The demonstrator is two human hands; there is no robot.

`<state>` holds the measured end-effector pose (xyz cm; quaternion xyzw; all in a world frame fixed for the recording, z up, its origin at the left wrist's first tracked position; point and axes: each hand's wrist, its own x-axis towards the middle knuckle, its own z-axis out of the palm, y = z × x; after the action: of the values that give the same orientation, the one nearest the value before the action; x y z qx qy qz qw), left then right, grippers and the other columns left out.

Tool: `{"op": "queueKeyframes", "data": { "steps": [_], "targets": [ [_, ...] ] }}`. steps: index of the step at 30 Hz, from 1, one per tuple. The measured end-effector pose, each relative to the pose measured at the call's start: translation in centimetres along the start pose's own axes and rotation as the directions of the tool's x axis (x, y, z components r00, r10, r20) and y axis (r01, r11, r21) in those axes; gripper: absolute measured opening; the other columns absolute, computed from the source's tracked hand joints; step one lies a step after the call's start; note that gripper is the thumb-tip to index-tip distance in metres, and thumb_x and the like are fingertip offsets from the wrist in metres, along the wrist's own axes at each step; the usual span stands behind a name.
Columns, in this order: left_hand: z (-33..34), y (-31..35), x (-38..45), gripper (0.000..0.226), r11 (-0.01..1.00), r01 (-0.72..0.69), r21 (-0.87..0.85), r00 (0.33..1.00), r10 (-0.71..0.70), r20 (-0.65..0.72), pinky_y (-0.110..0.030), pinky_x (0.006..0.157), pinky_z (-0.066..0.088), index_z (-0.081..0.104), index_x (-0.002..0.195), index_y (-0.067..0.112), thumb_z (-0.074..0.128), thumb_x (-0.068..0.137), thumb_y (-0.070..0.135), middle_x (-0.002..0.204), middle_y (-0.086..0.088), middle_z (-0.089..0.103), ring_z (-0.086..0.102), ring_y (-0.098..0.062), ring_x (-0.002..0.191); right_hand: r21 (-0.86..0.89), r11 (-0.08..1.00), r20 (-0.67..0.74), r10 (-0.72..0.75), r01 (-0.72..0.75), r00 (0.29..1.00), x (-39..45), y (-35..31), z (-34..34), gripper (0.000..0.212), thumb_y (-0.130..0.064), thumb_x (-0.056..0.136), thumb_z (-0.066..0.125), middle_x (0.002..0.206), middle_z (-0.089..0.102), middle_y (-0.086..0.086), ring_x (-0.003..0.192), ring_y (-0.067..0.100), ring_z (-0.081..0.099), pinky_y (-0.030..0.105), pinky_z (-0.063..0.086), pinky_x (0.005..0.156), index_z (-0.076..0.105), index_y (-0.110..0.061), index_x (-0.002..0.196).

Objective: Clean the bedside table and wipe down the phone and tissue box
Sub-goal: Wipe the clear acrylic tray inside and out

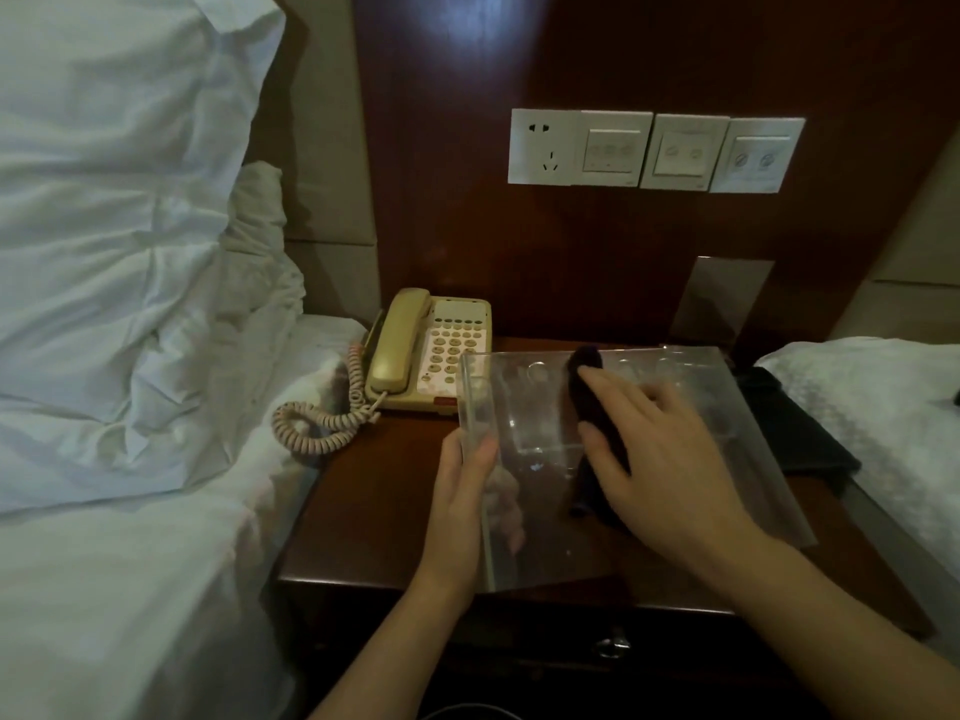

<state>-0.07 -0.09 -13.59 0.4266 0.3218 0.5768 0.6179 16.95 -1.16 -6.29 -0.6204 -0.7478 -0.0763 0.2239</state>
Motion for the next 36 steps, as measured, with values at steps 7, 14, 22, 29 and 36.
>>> {"op": "queueKeyframes", "data": {
  "steps": [7,14,22,29,36],
  "targets": [
    [-0.1,0.0,-0.1,0.040,1.000,0.004,0.003,1.000,-0.004,0.003,-0.025,0.038,0.040,0.051,0.116,0.020,0.057,0.087,0.046,0.063,-0.002,0.051,0.044,-0.016,0.042,0.015,1.000,0.021,0.005,-0.006,1.000,1.5,0.4,-0.1,0.052,-0.033,0.098,0.049,0.152,0.042,-0.010,0.124,0.015,0.040,0.030,0.037,0.100,0.040,-0.027,0.149],
    [0.1,0.0,-0.1,0.040,1.000,0.031,-0.002,1.000,-0.031,0.004,-0.025,0.038,0.041,0.052,0.116,0.019,0.059,0.087,0.046,0.064,-0.006,0.049,0.044,-0.018,0.041,-0.123,0.992,0.005,-0.028,0.029,1.000,1.4,0.9,-0.3,0.055,-0.036,0.097,0.044,0.150,0.046,-0.005,0.117,0.018,0.047,0.034,0.043,0.096,0.039,-0.023,0.150],
    [0.1,0.2,-0.5,0.021,1.000,-0.024,-0.012,0.999,0.025,0.030,-0.025,0.038,0.040,0.061,0.104,0.032,0.061,0.086,0.044,0.062,-0.002,0.048,0.041,-0.016,0.041,-0.053,0.997,-0.035,-0.055,0.053,0.998,0.8,1.7,-0.4,0.052,-0.034,0.093,0.052,0.143,0.048,-0.003,0.120,0.018,0.045,0.035,0.043,0.097,0.050,-0.019,0.142],
    [0.2,0.1,-0.2,0.034,0.999,-0.028,-0.015,1.000,0.028,-0.001,-0.025,0.037,0.040,0.053,0.114,0.020,0.056,0.088,0.041,0.060,-0.001,0.047,0.041,-0.016,0.040,-0.192,0.981,-0.048,-0.029,0.019,0.998,1.0,1.9,-0.2,0.050,-0.035,0.090,0.049,0.125,0.055,0.004,0.107,0.024,0.050,0.038,0.048,0.083,0.049,-0.021,0.138],
    [0.0,-0.4,0.1,0.025,0.998,-0.039,-0.054,0.998,0.037,-0.041,-0.025,0.037,0.038,0.055,0.106,0.024,0.058,0.088,0.040,0.062,-0.005,0.042,0.037,-0.017,0.041,-0.024,0.996,-0.087,0.078,-0.080,0.993,-1.4,5.0,0.3,0.049,-0.031,0.097,0.047,0.143,0.042,0.001,0.119,0.018,0.035,0.035,0.039,0.097,0.045,-0.026,0.145]
  ]
}}
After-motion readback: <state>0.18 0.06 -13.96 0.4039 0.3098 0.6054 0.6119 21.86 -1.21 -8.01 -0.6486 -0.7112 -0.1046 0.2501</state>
